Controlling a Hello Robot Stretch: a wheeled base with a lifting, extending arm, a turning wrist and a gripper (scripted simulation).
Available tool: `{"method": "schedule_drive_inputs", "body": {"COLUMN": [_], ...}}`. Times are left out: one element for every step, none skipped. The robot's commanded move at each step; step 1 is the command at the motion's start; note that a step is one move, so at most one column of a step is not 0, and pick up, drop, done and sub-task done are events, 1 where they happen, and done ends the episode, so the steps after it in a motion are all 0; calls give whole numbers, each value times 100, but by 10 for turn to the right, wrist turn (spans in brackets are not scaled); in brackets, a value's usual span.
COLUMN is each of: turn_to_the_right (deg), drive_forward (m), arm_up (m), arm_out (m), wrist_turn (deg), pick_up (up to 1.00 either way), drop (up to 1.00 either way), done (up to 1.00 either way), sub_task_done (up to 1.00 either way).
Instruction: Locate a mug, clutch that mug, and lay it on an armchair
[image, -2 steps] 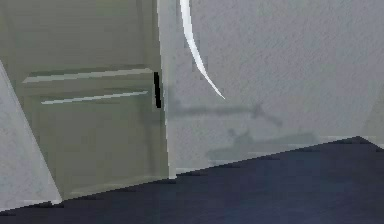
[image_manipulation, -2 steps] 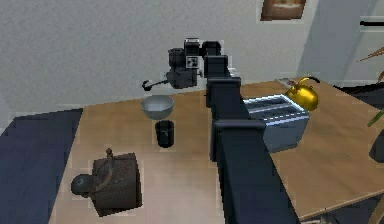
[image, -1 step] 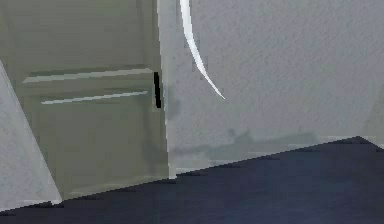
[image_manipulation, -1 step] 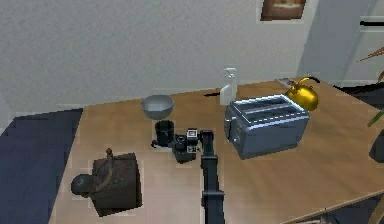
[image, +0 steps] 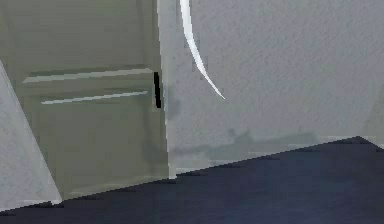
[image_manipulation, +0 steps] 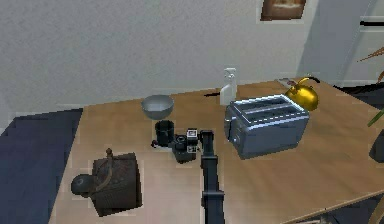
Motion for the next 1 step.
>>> {"method": "schedule_drive_inputs", "body": {"turn_to_the_right": [0], "drive_forward": [0], "arm_up": [10], "arm_out": [0], "wrist_turn": [0], "pick_up": [0], "drop": [0], "done": [0], "sub_task_done": [0]}}
